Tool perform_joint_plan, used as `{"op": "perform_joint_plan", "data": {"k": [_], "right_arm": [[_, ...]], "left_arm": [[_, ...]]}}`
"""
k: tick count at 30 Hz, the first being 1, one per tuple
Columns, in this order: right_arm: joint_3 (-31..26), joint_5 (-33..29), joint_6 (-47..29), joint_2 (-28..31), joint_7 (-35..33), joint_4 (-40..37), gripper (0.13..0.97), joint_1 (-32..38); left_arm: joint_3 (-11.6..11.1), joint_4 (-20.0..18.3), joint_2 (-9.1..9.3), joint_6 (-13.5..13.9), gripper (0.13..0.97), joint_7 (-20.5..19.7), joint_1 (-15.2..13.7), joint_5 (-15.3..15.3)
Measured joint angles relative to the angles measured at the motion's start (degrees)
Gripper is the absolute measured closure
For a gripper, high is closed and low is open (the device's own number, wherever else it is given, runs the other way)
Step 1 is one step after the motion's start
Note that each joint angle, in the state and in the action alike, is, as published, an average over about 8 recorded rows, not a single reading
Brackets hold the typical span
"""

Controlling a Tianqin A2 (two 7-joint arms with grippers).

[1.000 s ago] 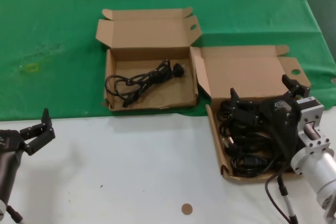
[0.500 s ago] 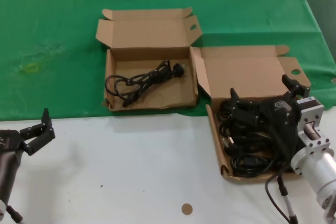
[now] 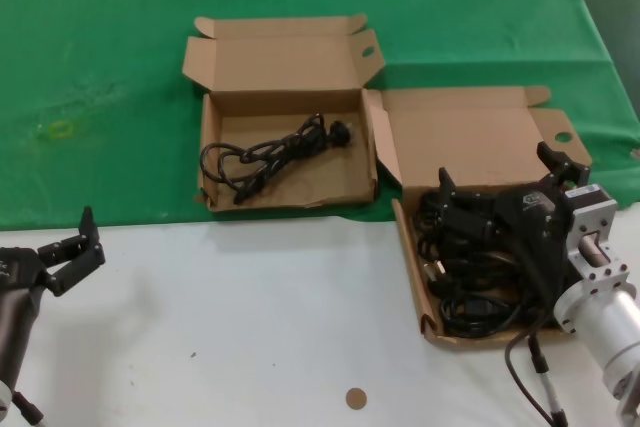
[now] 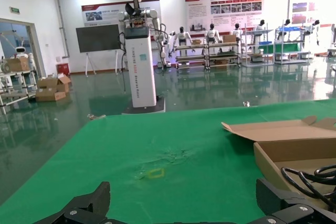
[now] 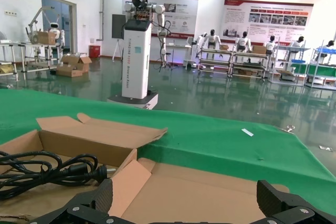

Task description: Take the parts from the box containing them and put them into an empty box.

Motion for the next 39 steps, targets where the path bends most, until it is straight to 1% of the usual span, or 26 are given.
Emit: {"op": "perform_joint_plan", "data": {"k": [39], "right_arm": [[0.0, 0.0, 0.0, 0.0, 0.0, 0.0, 0.129, 0.0]], "left_arm": [[0.0, 0.0, 0.00, 0.0, 0.132, 0.0, 0.0, 0.0]]}}
